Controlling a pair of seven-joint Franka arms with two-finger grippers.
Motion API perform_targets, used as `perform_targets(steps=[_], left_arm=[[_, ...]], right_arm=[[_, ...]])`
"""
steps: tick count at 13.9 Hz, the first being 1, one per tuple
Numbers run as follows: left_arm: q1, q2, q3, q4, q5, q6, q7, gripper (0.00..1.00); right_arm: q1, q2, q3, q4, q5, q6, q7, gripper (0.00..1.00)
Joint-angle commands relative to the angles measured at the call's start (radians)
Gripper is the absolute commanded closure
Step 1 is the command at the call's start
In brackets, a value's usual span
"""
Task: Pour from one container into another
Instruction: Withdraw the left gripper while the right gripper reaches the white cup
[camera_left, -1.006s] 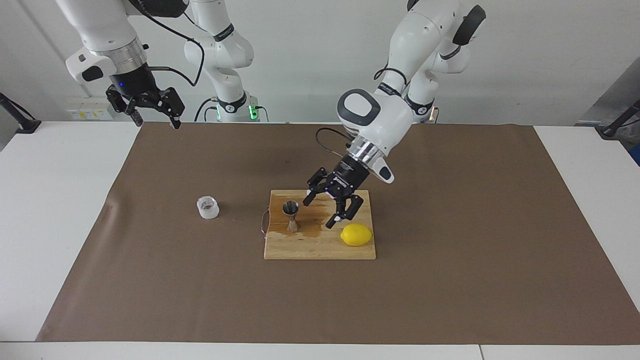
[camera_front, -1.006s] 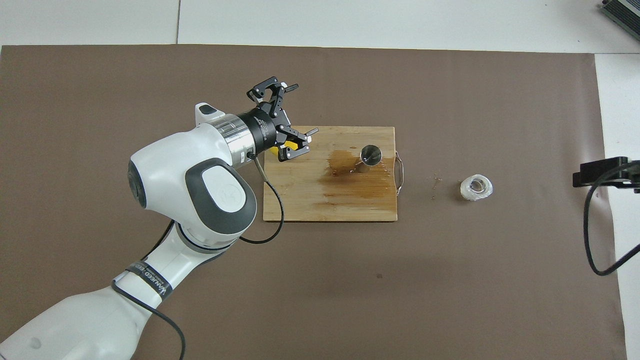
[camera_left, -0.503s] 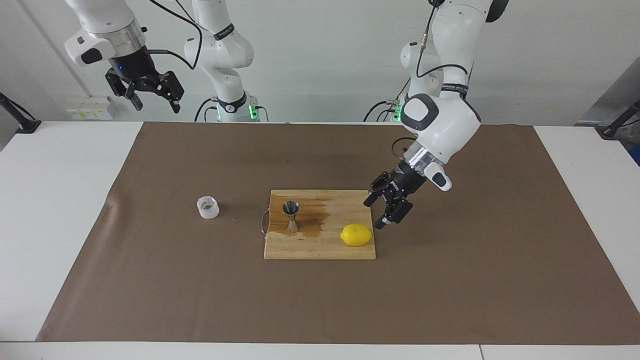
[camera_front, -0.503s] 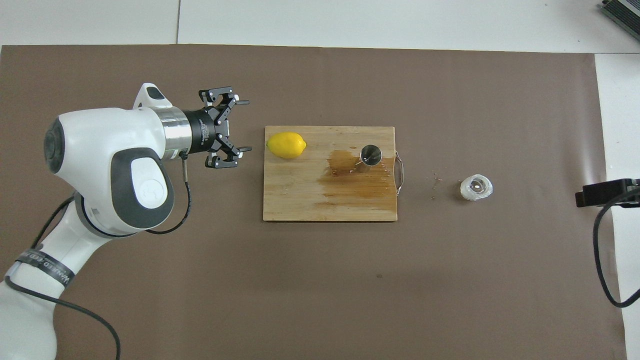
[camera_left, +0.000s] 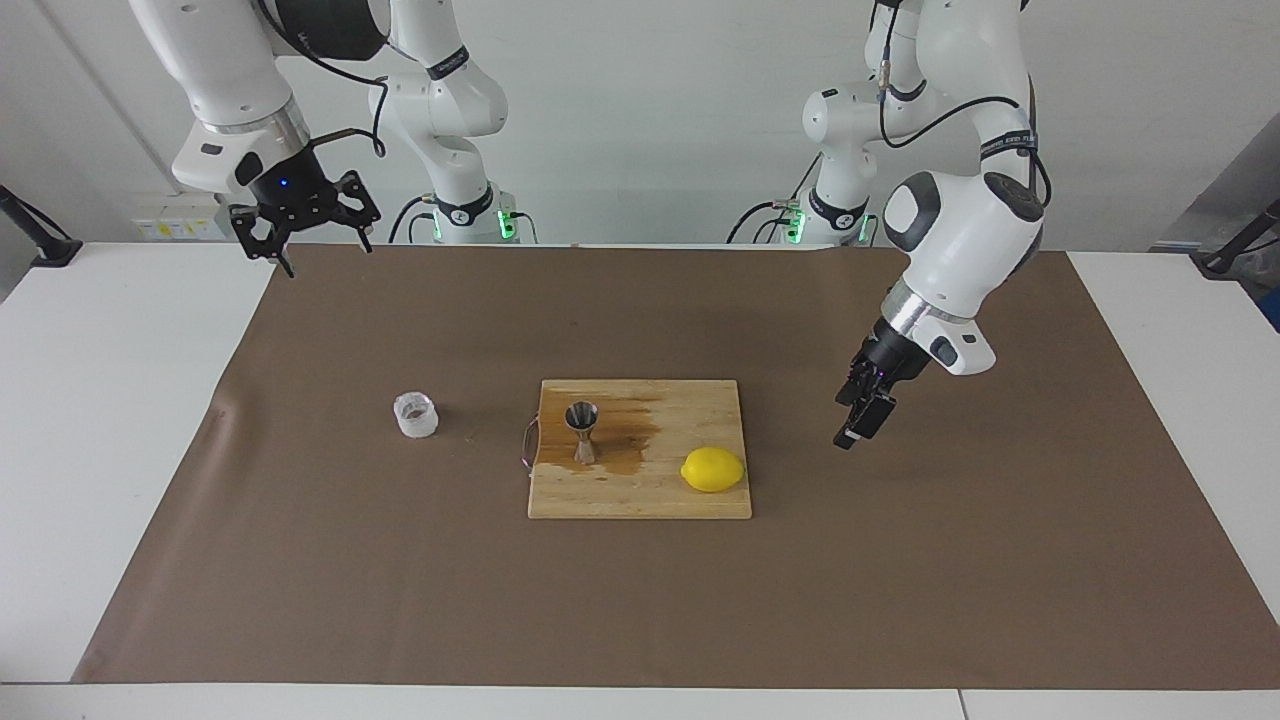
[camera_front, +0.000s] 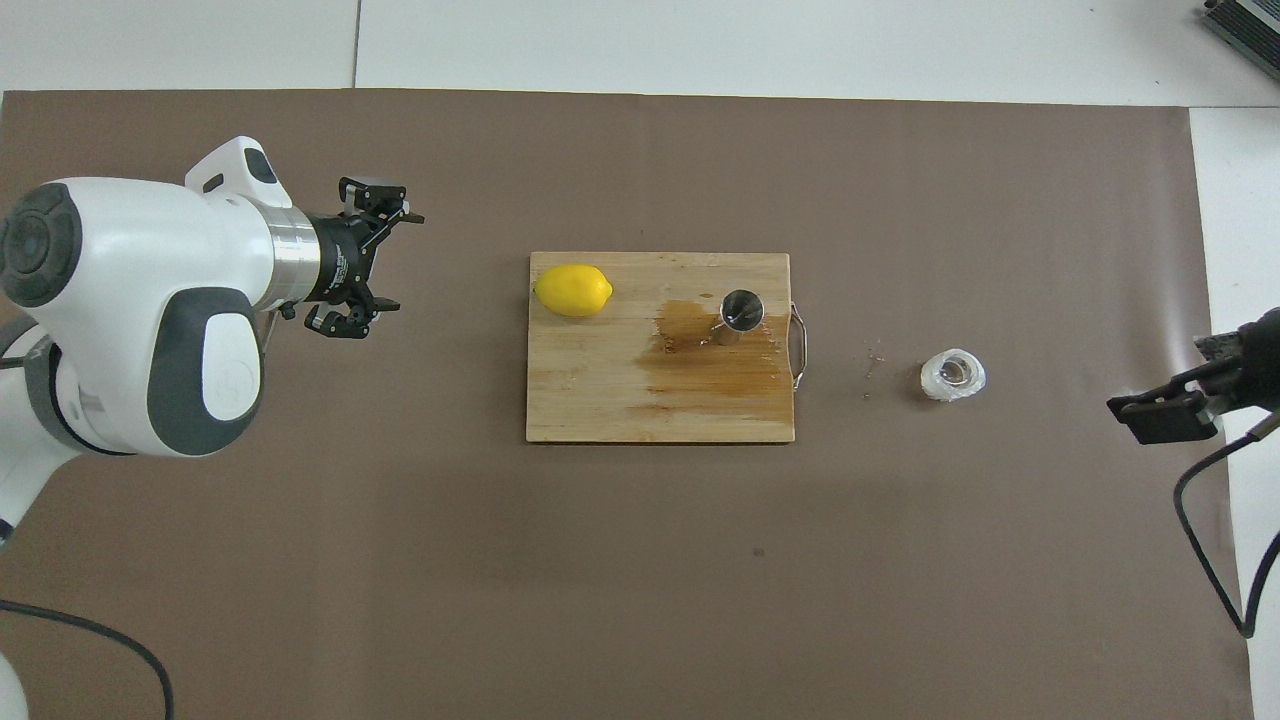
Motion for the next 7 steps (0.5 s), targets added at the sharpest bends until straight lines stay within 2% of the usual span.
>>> perform_targets(steps=[1,3,5,7], left_arm=[[0.029,-0.034,0.011,0.005,0.03,-0.087,0.176,0.0],[0.054,-0.057,0.014,0.005,0.03,-0.124,0.346,0.0],[0.069,-0.072,0.02,0.005,0.062,-0.156,0.469,0.0],[-0.045,-0.083,0.168,0.014,0.11,-0.162,0.588,0.0]], right_arm=[[-0.033,-0.029,0.004,-0.095,0.039,0.117,-0.254,0.0],[-0.037,-0.01,0.004,-0.118,0.05,0.155,-0.409,0.0],[-0.091,0.058,0.004,-0.118,0.156,0.158,-0.591,0.0],[-0.121,0.119,0.004,-0.12,0.227,0.2,-0.763,0.0]])
